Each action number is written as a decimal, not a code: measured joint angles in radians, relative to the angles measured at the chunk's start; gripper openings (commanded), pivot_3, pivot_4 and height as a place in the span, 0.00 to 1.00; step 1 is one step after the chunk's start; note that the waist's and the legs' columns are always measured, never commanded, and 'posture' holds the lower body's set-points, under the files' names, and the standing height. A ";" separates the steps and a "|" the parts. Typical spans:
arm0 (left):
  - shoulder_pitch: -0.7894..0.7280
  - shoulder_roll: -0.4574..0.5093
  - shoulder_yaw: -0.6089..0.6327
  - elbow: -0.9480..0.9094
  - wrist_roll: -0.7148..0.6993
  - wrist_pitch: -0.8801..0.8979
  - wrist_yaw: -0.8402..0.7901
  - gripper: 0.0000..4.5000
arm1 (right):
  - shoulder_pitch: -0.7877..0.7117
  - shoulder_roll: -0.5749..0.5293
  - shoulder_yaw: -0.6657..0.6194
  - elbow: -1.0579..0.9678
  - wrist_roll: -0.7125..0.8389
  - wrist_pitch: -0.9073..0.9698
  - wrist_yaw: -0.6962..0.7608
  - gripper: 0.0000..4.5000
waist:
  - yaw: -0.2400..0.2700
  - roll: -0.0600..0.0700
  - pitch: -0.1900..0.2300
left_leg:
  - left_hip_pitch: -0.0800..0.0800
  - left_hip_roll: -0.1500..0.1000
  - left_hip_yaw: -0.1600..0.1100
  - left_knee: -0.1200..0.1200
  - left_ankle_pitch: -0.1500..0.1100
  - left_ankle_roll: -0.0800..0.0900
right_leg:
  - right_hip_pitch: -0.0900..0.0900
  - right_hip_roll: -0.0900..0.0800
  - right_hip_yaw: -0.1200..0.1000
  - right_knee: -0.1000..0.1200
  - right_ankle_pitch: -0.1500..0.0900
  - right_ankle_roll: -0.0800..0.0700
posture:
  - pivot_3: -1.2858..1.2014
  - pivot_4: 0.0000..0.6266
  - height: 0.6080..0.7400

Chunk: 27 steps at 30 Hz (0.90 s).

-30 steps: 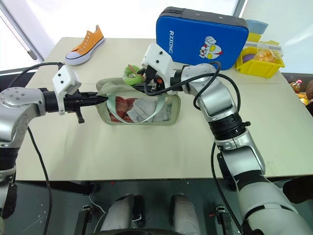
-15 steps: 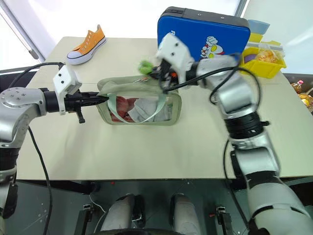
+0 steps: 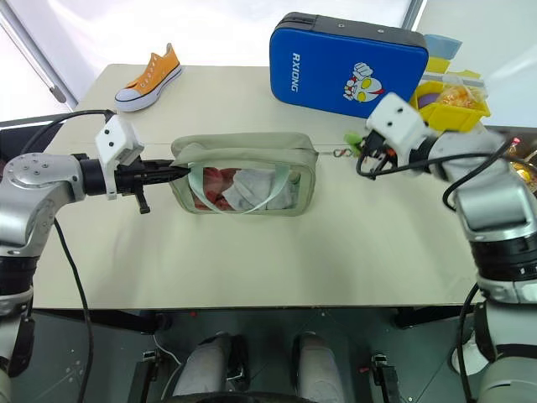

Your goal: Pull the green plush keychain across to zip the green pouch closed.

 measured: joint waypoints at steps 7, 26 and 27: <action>0.000 -0.004 -0.003 -0.005 0.003 0.002 0.000 0.00 | 0.112 0.184 0.036 -0.001 0.010 0.004 -0.092 0.01 | 0.001 0.000 0.000 | 0.000 0.000 0.000 0.000 0.000 0.000 | 0.000 0.000 0.000 0.000 0.000 0.000 | 0.52 0.24 1.00; -0.086 0.122 0.094 0.085 -0.095 0.149 -0.072 0.99 | -0.224 -0.140 -0.015 0.056 0.196 0.062 0.373 1.00 | -0.007 0.002 0.002 | 0.000 0.001 0.000 -0.001 0.000 0.000 | 0.000 0.001 0.000 -0.001 0.000 0.000 | 0.52 0.24 1.00; -0.094 0.134 0.101 0.094 -0.104 0.160 -0.079 0.99 | -0.235 -0.139 -0.015 0.054 0.217 0.085 0.389 1.00 | -0.007 0.002 0.002 | 0.000 0.001 0.000 -0.001 0.000 0.000 | -0.001 0.001 0.000 -0.001 0.000 0.000 | 0.52 0.24 1.00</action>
